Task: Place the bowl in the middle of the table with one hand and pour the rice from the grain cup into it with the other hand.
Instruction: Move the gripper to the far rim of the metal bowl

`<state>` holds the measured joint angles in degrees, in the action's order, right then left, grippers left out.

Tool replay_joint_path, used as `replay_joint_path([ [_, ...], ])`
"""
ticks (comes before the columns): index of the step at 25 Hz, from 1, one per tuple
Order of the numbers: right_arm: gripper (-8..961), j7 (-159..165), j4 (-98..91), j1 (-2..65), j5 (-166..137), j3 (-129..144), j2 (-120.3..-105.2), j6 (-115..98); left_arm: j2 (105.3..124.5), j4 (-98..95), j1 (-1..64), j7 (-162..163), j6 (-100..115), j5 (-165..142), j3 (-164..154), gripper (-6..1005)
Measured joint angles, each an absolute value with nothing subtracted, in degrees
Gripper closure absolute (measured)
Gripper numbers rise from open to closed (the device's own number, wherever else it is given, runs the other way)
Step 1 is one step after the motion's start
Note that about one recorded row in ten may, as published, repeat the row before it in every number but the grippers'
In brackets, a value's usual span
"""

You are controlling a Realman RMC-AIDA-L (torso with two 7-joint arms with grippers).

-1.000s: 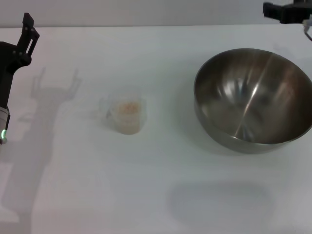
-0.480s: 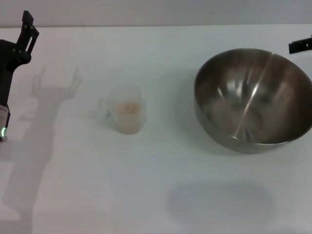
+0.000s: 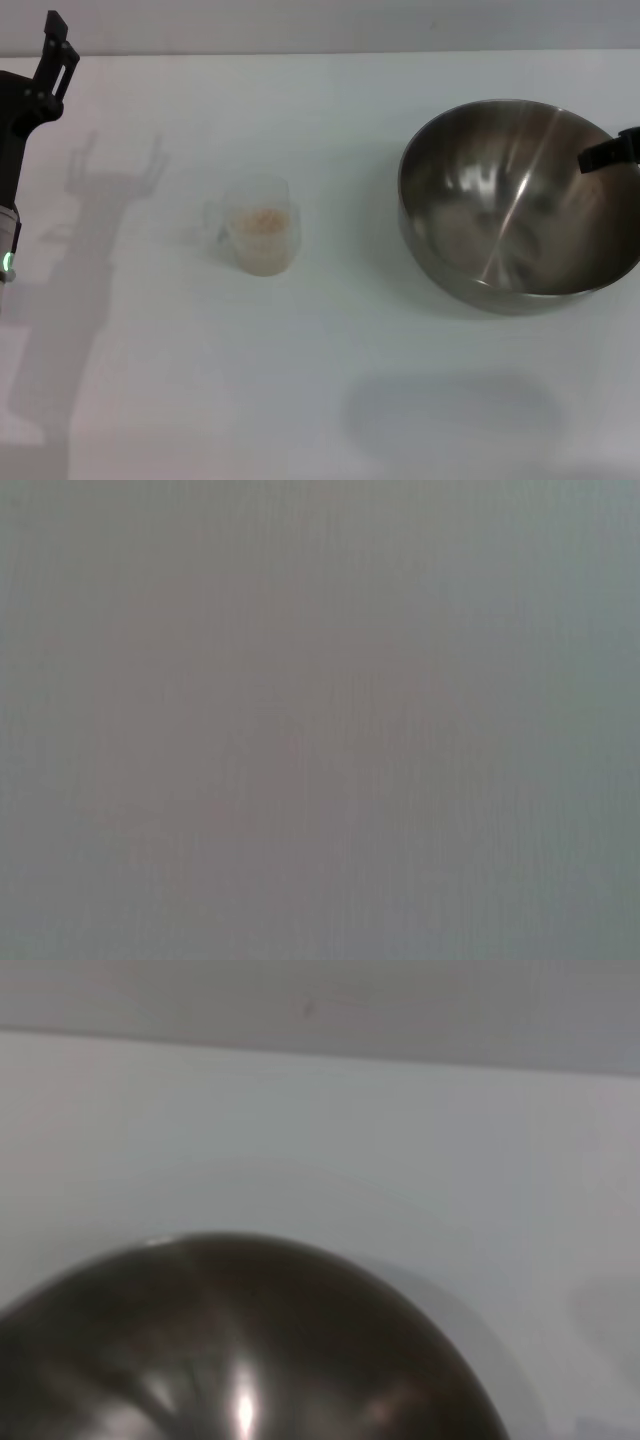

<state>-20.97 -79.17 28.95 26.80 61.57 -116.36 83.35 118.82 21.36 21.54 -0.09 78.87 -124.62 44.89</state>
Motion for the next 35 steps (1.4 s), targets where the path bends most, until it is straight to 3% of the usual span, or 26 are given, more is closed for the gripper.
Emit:
replay_joint_path([
  [13, 274, -23.30, -73.13, 31.08, 21.70, 61.78, -117.33, 81.90, 118.82, 20.74, 22.06, -0.08, 78.83, -124.63, 45.70, 137],
  [24, 708, -24.74, -73.66, 31.12, 21.43, 61.81, -117.73, 81.84, 118.82, 20.64, 22.00, -0.08, 78.83, -124.63, 45.70, 136],
  [35, 922, -25.26, -75.94, 30.93, 21.89, 61.50, -118.42, 81.74, 118.89, 20.66, 21.97, -0.08, 78.84, -124.63, 45.70, 137],
])
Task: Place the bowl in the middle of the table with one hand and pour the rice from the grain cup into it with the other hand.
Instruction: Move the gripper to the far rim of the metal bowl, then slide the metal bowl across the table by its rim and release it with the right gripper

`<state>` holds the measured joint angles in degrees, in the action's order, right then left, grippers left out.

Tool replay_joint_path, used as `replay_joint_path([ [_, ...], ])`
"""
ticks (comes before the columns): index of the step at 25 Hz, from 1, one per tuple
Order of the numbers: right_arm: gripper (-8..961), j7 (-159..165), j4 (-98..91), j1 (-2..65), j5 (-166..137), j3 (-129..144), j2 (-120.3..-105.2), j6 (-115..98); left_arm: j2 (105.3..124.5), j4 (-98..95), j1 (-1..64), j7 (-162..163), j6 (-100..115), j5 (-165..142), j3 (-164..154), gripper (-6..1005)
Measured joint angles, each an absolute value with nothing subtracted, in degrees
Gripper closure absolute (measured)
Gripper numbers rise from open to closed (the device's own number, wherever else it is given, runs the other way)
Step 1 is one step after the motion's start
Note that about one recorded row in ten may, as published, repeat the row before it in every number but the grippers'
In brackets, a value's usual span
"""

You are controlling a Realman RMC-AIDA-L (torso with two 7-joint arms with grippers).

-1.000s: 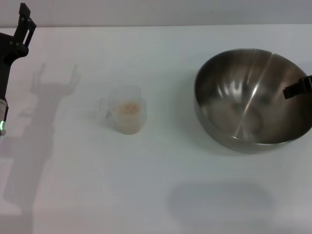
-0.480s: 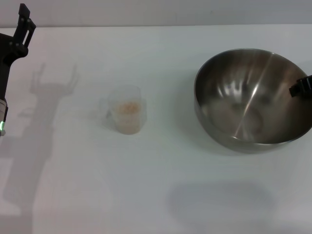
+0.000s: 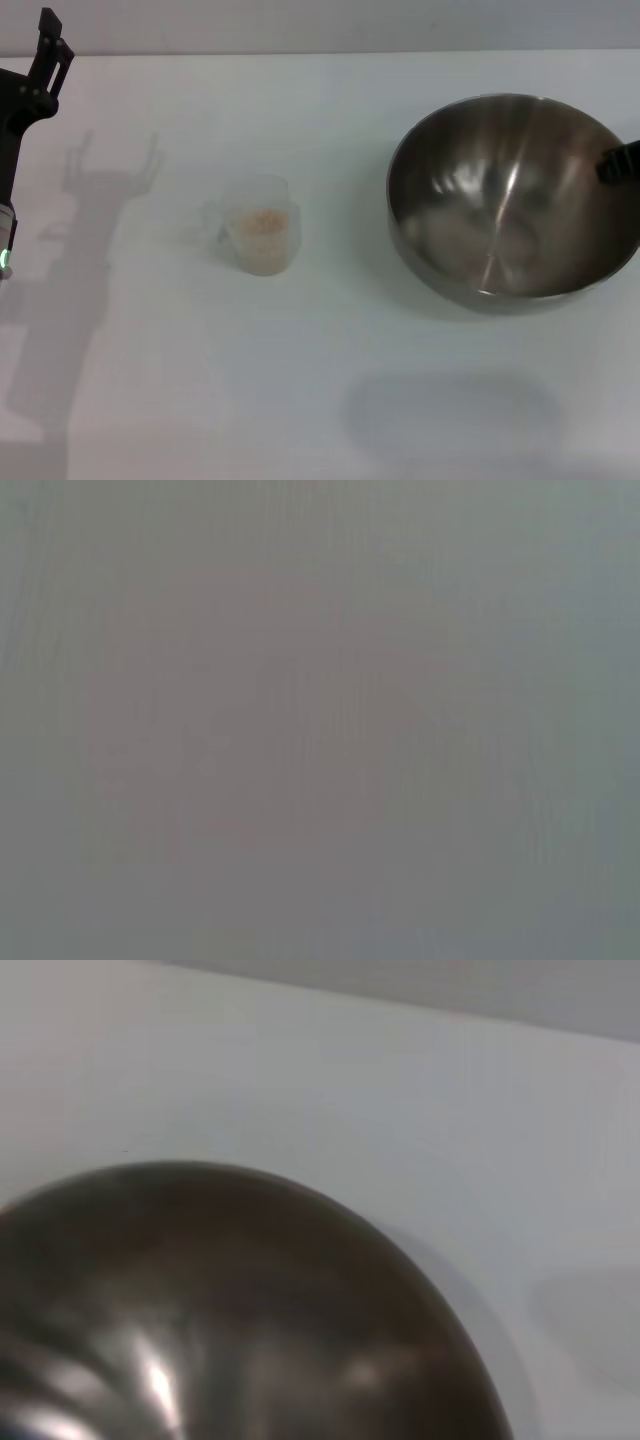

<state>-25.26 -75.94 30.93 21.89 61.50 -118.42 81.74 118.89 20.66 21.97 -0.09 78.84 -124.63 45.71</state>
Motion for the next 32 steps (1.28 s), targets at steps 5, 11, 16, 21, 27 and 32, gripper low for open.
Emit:
replay_joint_path([
  [5, 936, -25.53, -80.42, 29.85, 23.76, 61.76, -118.93, 80.59, 118.98, 20.66, 22.02, -0.09, 78.84, -124.62, 45.70, 136],
  [11, 941, -26.65, -81.72, 29.63, 29.58, 61.85, -118.93, 79.31, 119.00, 20.65, 22.05, -0.08, 78.83, -124.62, 45.70, 137],
  [16, 920, -27.07, -80.81, 30.16, 33.28, 62.94, -118.92, 77.74, 118.94, 20.65, 22.15, -0.08, 78.68, -124.62, 45.70, 137],
  [21, 899, -27.03, -76.31, 31.83, 33.36, 67.96, -118.91, 75.80, 118.87, 20.65, 22.16, -0.08, 78.66, -124.62, 45.70, 136],
  [27, 875, -26.59, -72.27, 33.18, 32.88, 68.42, -118.92, 75.22, 118.83, 20.65, 22.15, -0.09, 78.66, -124.63, 45.70, 136],
  [32, 854, -26.52, -71.33, 33.55, 32.01, 68.44, -118.92, 75.08, 118.82, 20.65, 22.15, -0.08, 78.66, -124.63, 45.70, 136],
])
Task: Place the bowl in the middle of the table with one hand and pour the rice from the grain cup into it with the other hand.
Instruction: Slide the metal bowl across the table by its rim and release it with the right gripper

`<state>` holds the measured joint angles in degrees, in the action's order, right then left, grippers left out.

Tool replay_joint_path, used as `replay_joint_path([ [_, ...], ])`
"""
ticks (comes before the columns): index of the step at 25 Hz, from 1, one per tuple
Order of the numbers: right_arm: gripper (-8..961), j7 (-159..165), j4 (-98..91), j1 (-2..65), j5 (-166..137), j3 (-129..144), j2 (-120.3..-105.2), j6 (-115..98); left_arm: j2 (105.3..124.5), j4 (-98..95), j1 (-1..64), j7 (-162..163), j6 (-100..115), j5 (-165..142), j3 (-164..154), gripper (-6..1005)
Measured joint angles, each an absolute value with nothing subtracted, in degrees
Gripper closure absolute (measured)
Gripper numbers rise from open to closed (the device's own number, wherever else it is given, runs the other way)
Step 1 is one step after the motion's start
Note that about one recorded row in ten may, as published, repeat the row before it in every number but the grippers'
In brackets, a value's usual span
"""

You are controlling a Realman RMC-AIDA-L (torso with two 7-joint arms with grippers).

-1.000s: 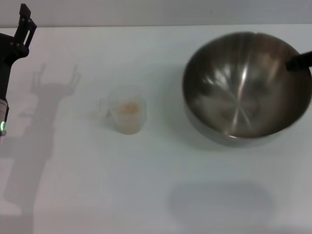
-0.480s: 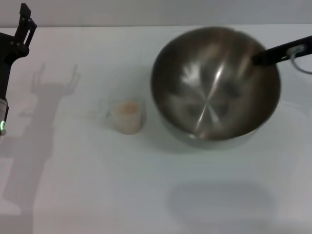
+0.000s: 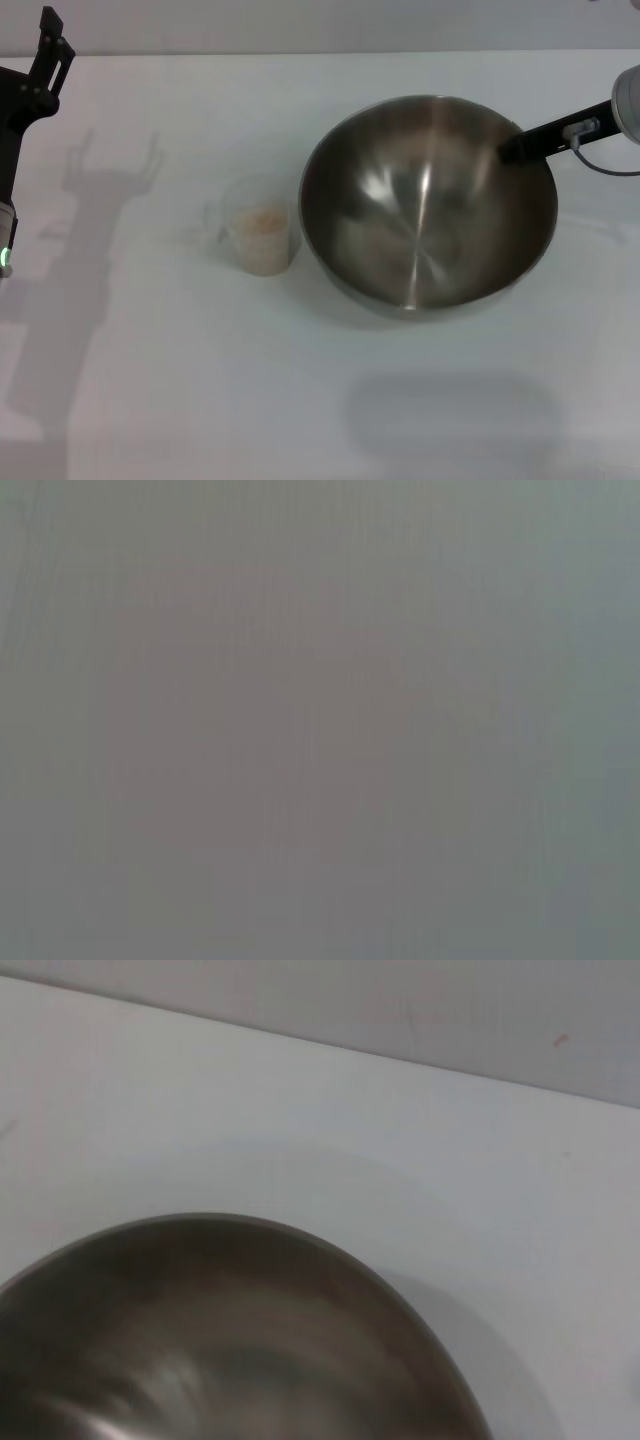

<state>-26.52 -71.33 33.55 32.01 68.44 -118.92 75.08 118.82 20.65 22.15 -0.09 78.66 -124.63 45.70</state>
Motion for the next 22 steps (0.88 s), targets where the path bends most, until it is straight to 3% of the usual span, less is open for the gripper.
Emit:
replay_joint_path([
  [8, 821, -26.88, -71.41, 33.65, 30.98, 71.14, -118.91, 73.52, 118.82, 20.73, 22.15, -0.08, 78.75, -124.76, 45.70, 137],
  [11, 626, -26.87, -73.44, 33.38, 29.55, 71.84, -118.95, 73.03, 118.82, 20.74, 22.15, -0.08, 78.82, -124.75, 45.70, 136],
  [22, 576, -26.92, -83.50, 31.70, 28.01, 72.14, -118.95, 72.10, 118.83, 21.30, 21.07, -0.08, 79.17, -124.62, 45.70, 137],
])
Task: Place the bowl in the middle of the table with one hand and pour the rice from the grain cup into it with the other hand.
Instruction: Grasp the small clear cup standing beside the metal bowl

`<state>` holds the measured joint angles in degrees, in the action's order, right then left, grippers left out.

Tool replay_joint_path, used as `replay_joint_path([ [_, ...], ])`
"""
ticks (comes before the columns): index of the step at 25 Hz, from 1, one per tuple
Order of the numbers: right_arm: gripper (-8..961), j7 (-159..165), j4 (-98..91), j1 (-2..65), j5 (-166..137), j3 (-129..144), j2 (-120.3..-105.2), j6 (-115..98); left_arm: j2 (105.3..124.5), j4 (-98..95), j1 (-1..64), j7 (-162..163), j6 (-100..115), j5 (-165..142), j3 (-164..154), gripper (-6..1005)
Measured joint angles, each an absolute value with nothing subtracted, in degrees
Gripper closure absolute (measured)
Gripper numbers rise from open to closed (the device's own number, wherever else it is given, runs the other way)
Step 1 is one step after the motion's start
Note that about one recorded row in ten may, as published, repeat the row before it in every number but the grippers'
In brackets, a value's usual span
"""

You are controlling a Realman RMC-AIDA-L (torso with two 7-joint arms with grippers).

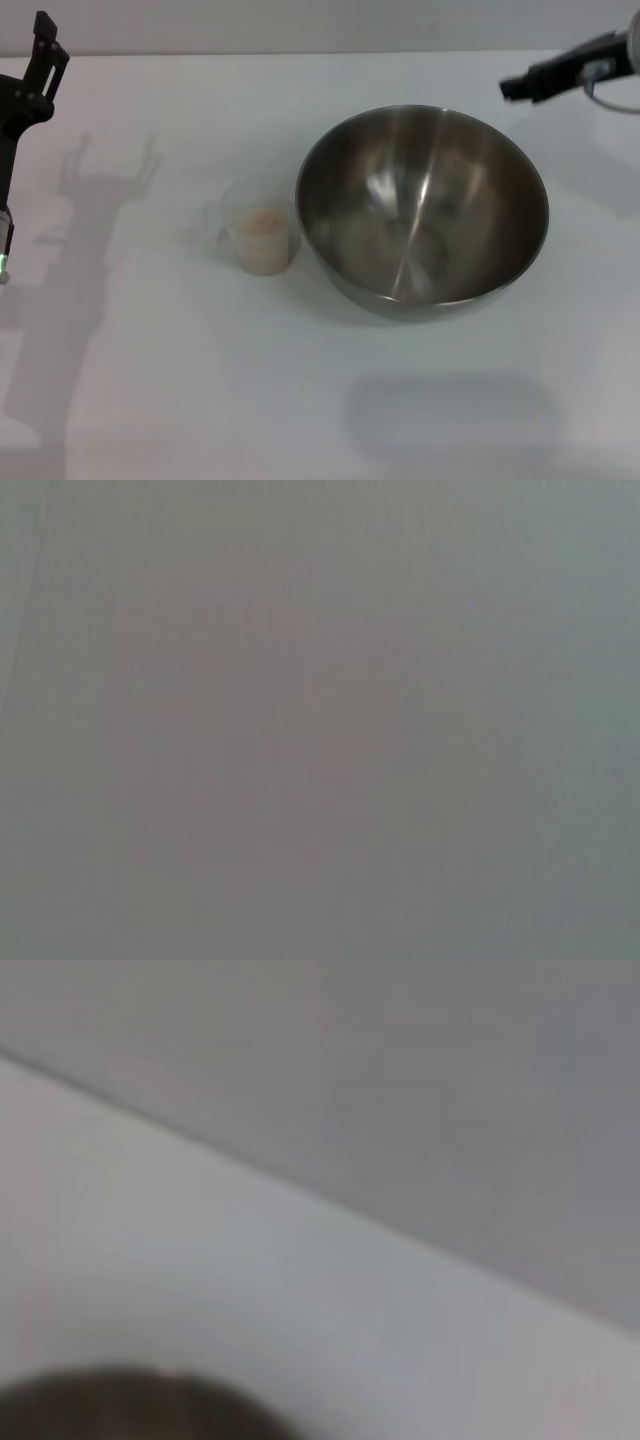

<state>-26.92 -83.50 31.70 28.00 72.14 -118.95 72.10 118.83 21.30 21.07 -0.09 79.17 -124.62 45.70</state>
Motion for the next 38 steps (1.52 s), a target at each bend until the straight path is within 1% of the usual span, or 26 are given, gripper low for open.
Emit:
replay_joint_path([
  [4, 576, -26.94, -86.79, 31.15, 28.15, 72.61, -119.11, 68.64, 118.83, 21.31, 20.80, -0.08, 79.27, -124.62, 45.70, 137],
  [8, 577, -26.94, -88.68, 29.27, 28.24, 76.19, -119.33, 59.62, 118.86, 21.39, 20.49, -0.08, 79.48, -124.61, 45.70, 137],
  [12, 576, -26.93, -89.65, 25.55, 28.24, 82.84, -119.35, 44.74, 118.91, 21.40, 20.31, -0.05, 79.59, -124.63, 45.58, 136],
  [17, 574, -26.97, -87.36, 19.57, 28.24, 91.80, -119.41, 16.44, 118.93, 21.46, 19.59, -0.02, 79.63, -124.90, 45.19, 136],
  [20, 573, -26.77, -80.33, 17.12, 28.32, 98.34, -119.44, -7.20, 119.03, 21.51, 18.97, 0.34, 79.75, -125.06, 44.81, 137],
  [22, 572, -26.48, -71.42, 17.50, 28.34, 103.30, -119.45, -25.17, 119.07, 21.60, 18.49, 1.13, 80.22, -125.11, 43.98, 137],
  [25, 571, -24.26, -55.96, 20.53, 28.62, 109.47, -119.45, -50.54, 119.09, 21.65, 17.63, 2.18, 81.69, -125.11, 42.40, 137],
  [26, 570, -22.44, -49.36, 22.26, 28.75, 111.59, -119.49, -59.78, 119.09, 21.64, 17.30, 2.25, 82.24, -125.15, 42.01, 137],
  [27, 570, -17.92, -38.87, 25.05, 28.86, 113.80, -119.52, -72.32, 119.08, 21.61, 16.80, 2.28, 82.79, -125.09, 41.61, 137],
  [28, 569, -17.92, -38.87, 25.05, 28.86, 113.80, -119.52, -72.32, 119.07, 21.58, 16.42, 2.28, 83.13, -125.12, 41.29, 137],
  [30, 569, -12.69, -30.89, 26.64, 28.87, 114.30, -119.55, -81.07, 119.02, 21.38, 15.45, 2.29, 83.98, -125.11, 40.20, 137],
  [32, 568, -8.40, -26.37, 26.97, 28.87, 113.43, -119.52, -85.39, 118.91, 20.93, 14.29, 2.29, 84.85, -125.14, 38.08, 136],
  [38, 565, -2.43, -20.02, 25.54, 28.87, 107.91, -119.31, -86.13, 119.02, 18.18, 11.85, 1.66, 84.52, -125.24, 29.38, 136],
])
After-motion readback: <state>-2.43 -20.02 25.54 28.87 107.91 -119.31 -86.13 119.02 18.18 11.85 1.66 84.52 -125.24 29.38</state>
